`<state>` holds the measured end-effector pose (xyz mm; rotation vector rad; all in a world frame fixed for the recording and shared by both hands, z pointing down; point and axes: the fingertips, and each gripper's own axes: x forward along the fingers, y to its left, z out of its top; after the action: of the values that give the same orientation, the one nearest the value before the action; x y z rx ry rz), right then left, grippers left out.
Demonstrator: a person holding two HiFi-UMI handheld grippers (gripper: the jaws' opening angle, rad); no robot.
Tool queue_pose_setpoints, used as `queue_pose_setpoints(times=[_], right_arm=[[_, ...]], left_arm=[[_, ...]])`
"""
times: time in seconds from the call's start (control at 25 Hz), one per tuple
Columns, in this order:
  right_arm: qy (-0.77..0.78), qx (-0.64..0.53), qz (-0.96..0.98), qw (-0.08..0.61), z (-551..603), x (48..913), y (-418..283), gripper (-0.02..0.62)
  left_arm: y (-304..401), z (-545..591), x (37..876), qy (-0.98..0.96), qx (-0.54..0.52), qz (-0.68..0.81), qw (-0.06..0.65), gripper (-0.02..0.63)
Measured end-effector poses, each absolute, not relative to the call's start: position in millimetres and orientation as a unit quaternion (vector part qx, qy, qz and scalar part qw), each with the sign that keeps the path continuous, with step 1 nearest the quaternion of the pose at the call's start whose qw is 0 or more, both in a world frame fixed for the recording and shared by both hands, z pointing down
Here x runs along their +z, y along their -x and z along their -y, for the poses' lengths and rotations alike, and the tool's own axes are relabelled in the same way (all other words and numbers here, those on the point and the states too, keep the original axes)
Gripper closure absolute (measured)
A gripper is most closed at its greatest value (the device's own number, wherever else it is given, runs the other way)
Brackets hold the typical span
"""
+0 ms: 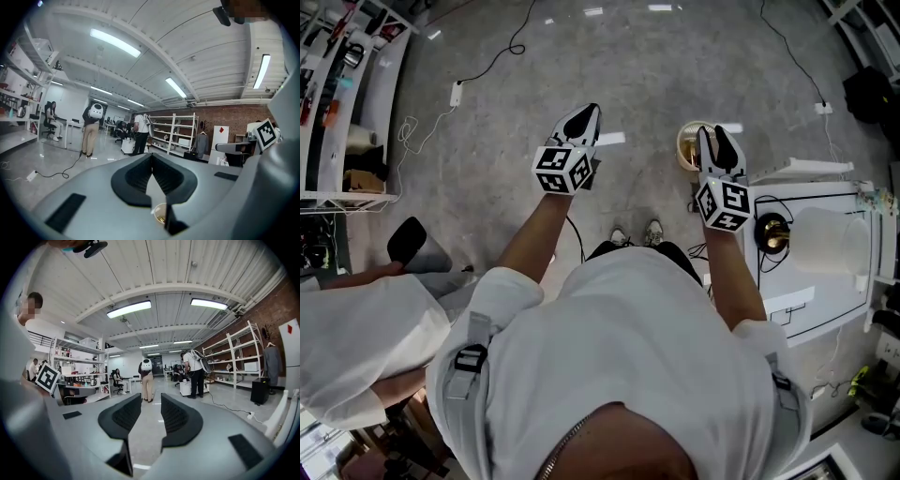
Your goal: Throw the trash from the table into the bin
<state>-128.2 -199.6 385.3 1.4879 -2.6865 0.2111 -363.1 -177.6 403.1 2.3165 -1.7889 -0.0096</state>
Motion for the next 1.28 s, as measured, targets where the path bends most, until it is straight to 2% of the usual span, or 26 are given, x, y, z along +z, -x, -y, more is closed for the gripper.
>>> queue_pose_setpoints(times=[0.24,0.4,0.56,1.28], right_arm=[[-0.509,0.069,0.857,0.032,180,384,118,0.459],[-0.535,0.073,0.841,0.038,160,390,97,0.508],[-0.556,0.079,0.826,0.049,137,401,67,0.589],[-0.615,0.11,0.779,0.054,-12,438,-152,0.589]], left_arm=[[346,179,397,-0.811,-0.006,0.576,0.105,0.595],[316,181,401,-0.836,-0.005,0.538,0.109,0.595],[272,179,410,-0.859,0.004,0.498,0.117,0.595],[40,88,428,-0.901,0.035,0.417,0.115,0.595]])
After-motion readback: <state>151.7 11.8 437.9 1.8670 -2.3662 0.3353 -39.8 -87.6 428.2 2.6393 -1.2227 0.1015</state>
